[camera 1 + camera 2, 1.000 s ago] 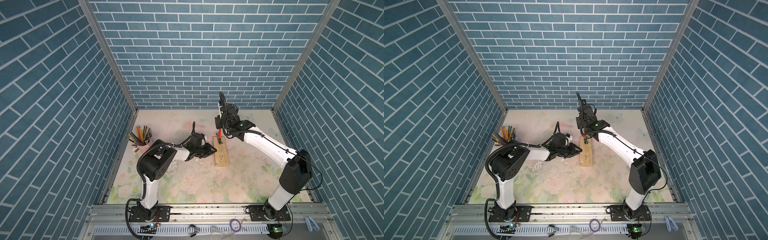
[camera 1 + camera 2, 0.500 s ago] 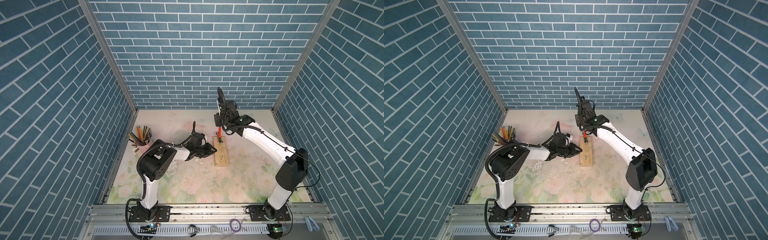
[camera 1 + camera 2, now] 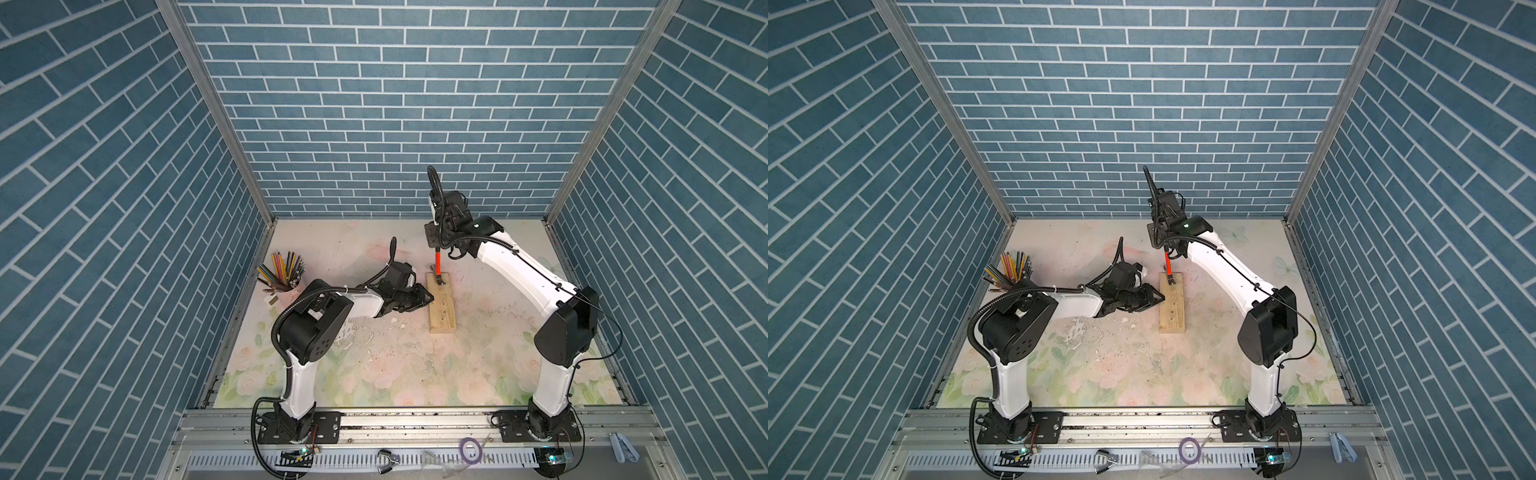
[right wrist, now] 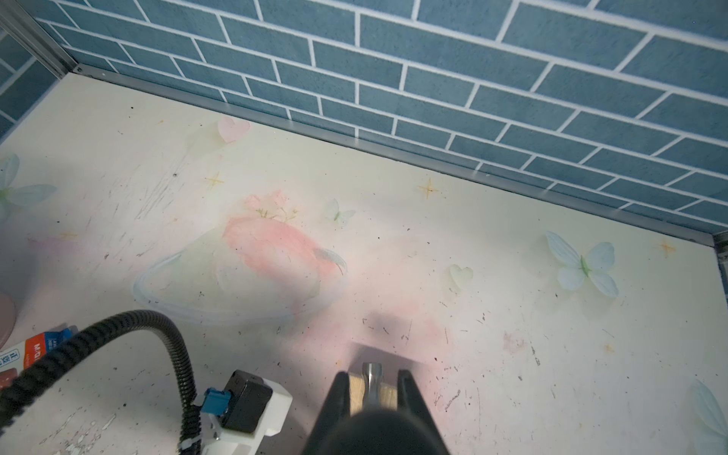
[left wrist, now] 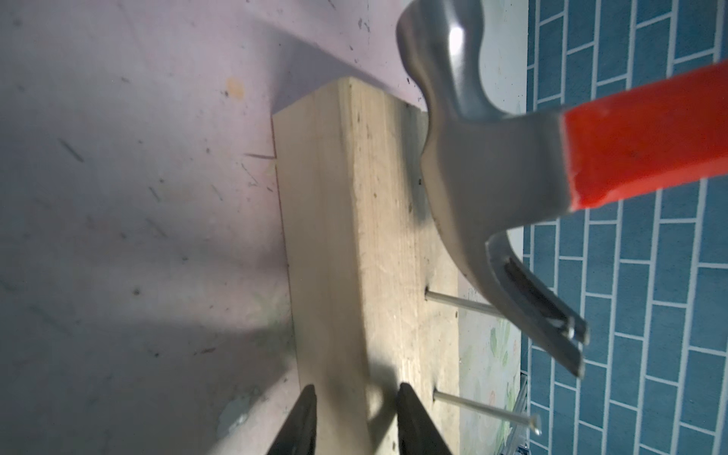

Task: Use a claw hammer to pull out a nail
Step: Remove the nail from the mounting plate.

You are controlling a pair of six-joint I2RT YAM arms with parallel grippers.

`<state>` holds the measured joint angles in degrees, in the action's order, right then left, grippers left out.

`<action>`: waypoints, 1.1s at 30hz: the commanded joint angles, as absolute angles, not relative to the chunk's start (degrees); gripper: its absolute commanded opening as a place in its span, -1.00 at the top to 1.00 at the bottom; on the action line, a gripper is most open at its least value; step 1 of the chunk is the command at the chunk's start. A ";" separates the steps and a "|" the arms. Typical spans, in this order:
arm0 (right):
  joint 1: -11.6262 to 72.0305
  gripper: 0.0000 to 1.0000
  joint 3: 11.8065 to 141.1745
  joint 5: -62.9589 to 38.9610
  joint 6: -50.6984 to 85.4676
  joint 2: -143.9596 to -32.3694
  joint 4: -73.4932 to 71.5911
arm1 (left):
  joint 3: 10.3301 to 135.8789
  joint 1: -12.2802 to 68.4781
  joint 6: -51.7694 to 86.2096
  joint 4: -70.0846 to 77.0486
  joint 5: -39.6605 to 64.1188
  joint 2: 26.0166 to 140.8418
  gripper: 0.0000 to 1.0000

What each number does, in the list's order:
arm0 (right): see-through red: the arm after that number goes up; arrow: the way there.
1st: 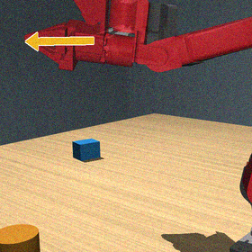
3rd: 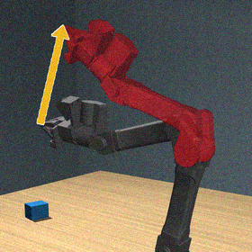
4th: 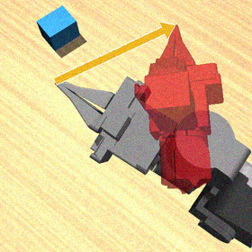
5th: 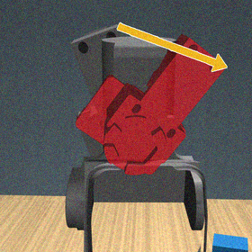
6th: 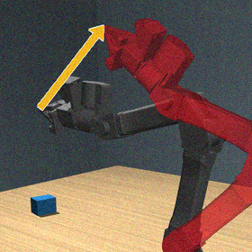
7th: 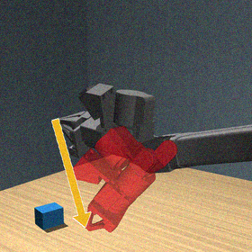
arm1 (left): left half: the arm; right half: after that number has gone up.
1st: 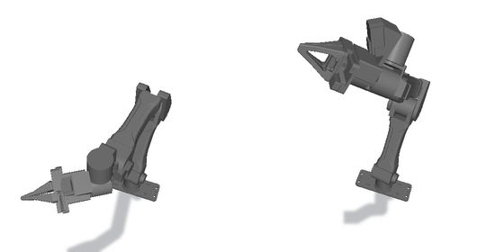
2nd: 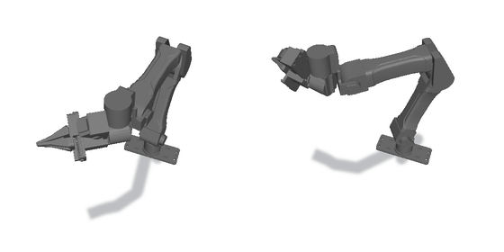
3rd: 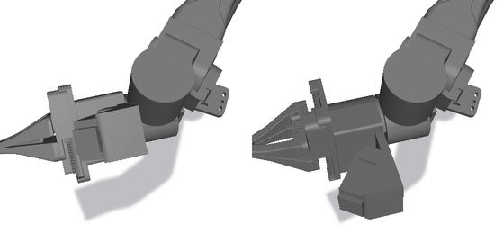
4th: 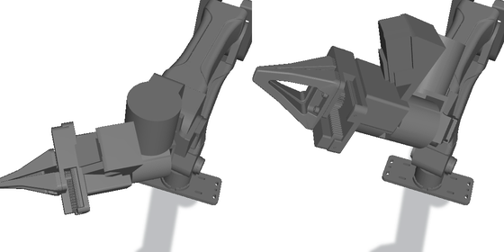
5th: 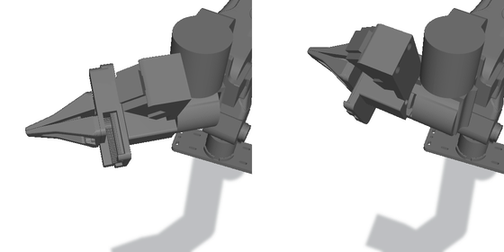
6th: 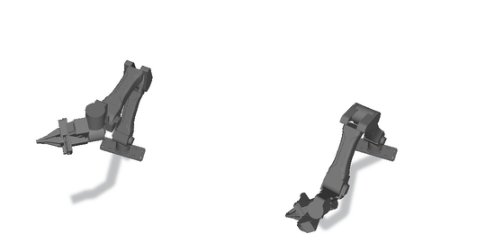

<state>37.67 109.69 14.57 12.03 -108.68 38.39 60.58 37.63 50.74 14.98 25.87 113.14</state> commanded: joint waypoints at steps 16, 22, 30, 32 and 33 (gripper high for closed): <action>34.59 1.00 127.22 8.26 7.21 -115.79 52.88 | 58.97 37.79 45.69 -2.70 11.89 118.78 0.27; 33.73 1.00 128.14 7.07 7.27 -114.53 53.04 | 59.80 37.89 44.03 -6.28 8.38 119.61 0.26; 32.93 1.00 128.08 5.29 7.23 -111.67 50.22 | 60.89 38.42 43.77 -6.68 8.44 120.58 0.26; 32.94 1.00 128.00 5.79 7.10 -111.29 49.55 | 60.99 38.52 43.68 -6.68 8.44 120.59 0.25; 32.89 1.00 127.97 5.90 7.01 -111.24 49.33 | 61.08 38.49 43.60 -6.69 8.38 120.58 0.25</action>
